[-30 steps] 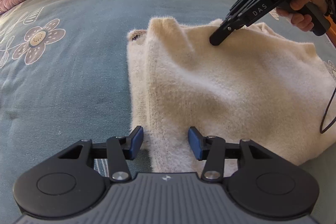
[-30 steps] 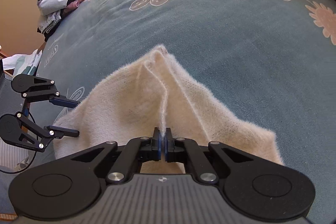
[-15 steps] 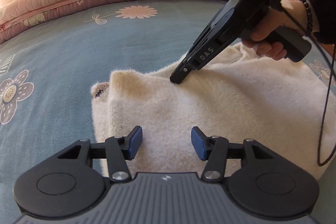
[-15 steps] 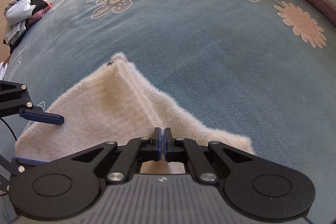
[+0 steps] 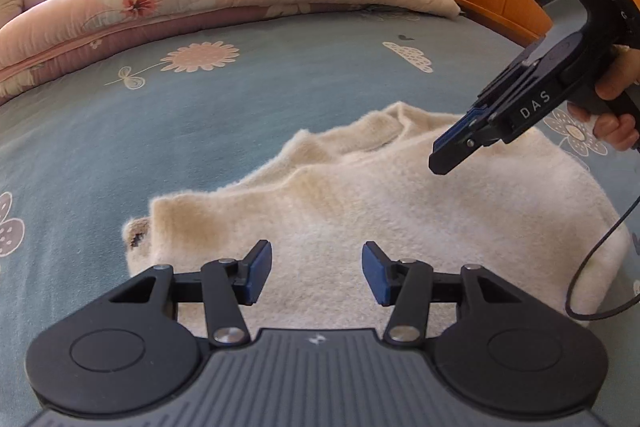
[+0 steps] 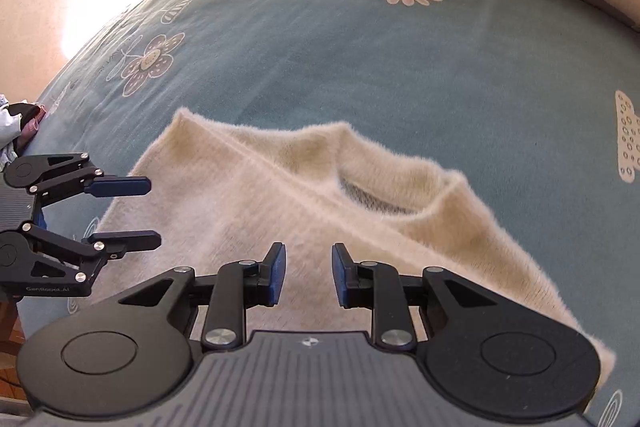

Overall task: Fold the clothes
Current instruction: 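Open the right gripper and pull back from the folded sweater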

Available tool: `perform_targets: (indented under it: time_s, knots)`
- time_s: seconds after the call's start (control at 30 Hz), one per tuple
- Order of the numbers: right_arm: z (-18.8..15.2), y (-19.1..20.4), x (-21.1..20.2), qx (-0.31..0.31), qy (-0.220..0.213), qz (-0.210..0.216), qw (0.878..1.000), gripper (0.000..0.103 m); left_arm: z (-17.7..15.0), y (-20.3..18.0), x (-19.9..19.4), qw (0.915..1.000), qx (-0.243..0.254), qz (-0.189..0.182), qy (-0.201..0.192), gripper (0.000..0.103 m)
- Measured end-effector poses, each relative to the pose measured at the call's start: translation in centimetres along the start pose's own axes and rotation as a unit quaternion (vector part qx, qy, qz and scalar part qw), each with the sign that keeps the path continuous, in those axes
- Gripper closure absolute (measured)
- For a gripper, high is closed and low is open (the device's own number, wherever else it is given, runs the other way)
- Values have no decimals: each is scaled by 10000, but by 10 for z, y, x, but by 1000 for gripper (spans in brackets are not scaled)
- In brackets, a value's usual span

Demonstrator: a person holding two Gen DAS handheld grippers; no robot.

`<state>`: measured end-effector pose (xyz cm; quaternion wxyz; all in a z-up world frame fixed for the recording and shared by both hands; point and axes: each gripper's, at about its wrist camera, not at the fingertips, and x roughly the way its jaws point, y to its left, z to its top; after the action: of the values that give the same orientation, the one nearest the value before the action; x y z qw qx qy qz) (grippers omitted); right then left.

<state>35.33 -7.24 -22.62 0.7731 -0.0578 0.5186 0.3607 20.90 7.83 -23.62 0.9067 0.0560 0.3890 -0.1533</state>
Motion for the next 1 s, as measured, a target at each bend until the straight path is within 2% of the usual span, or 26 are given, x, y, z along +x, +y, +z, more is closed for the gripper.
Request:
perform_targets:
  time_s: [0.1, 0.13, 0.27, 0.37, 0.57, 0.7, 0.77, 0.87, 1.0]
  knots:
    - [-26, 13, 1, -28, 76, 187, 9998, 71, 0, -13, 3, 9990, 161, -414, -84, 53]
    - [-31, 17, 6, -98, 127, 91, 9998, 71, 0, -18, 6, 9985, 230, -486, -87, 53]
    - [-39, 21, 24, -403, -78, -429, 9982, 74, -1, -34, 29, 9968, 640, -479, 12, 53]
    - [-32, 11, 29, -122, -343, -502, 9981, 81, -2, -46, 45, 9943, 947, -473, 87, 51]
    - [-20, -2, 33, 116, -618, -639, 9960, 81, 18, -31, 75, 9969, 703, -338, 35, 45]
    - [-20, -14, 14, 412, -752, -766, 9934, 74, 25, -32, 65, 9981, 584, -161, 113, 48]
    - [-29, -18, -1, 442, -734, -949, 9918, 63, 25, -37, 53, 9977, 670, -61, 103, 51]
    - [-43, -24, -23, 487, -707, -1223, 9888, 61, 24, -46, 37, 9975, 689, -137, 70, 51]
    - [-68, -40, -35, 672, -480, -1602, 9836, 57, 19, -54, 42, 9967, 765, -181, 206, 50]
